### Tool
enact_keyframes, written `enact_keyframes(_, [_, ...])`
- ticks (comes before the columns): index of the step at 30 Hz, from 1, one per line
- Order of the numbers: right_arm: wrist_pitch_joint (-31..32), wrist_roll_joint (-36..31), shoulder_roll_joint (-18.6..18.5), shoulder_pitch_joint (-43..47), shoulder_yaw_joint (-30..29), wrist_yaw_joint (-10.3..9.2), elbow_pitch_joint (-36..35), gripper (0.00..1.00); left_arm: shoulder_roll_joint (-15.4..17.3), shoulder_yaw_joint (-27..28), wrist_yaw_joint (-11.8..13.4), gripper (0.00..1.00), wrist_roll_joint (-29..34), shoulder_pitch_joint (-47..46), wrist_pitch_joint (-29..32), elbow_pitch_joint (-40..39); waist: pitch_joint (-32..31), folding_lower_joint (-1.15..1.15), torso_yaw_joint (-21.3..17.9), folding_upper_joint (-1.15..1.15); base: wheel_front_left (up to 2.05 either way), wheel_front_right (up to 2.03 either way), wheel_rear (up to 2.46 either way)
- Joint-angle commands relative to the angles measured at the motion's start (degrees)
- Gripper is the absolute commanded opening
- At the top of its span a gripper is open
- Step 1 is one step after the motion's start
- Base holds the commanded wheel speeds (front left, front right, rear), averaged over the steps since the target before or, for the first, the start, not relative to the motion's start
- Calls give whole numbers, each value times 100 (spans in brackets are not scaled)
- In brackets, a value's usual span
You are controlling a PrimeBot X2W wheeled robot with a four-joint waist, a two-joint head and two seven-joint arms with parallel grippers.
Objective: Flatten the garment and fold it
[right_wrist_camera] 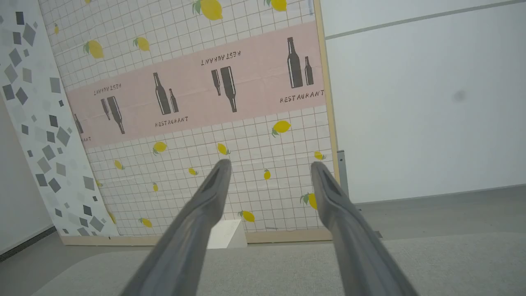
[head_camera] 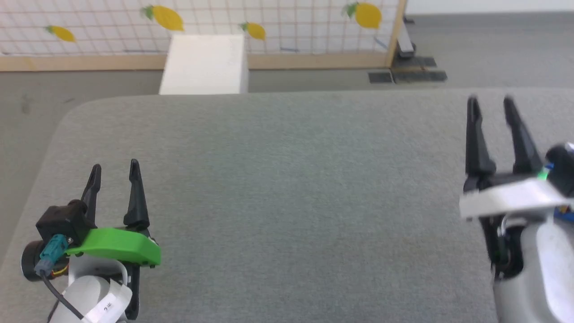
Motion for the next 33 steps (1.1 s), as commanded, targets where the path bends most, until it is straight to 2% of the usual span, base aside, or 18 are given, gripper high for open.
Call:
enact_keyframes(1, [-71, -33, 52, 212, -28, -8, 46, 100, -39, -5, 14, 100, -48, 77, -45, 41, -259, 1, 234, 0, 0, 0, 0])
enact_keyframes(14, [-248, 149, 140, 1396, -178, -8, 91, 100, -173, -144, -132, 100, -246, 279, -21, 324, -405, 1, 251, 0, 0, 0, 0])
enact_keyframes(33, [138, -150, 142, 1712, -179, -8, 103, 100, -127, -470, -143, 100, -164, 377, 218, 670, -361, 1, 232, 0, 0, 0, 0])
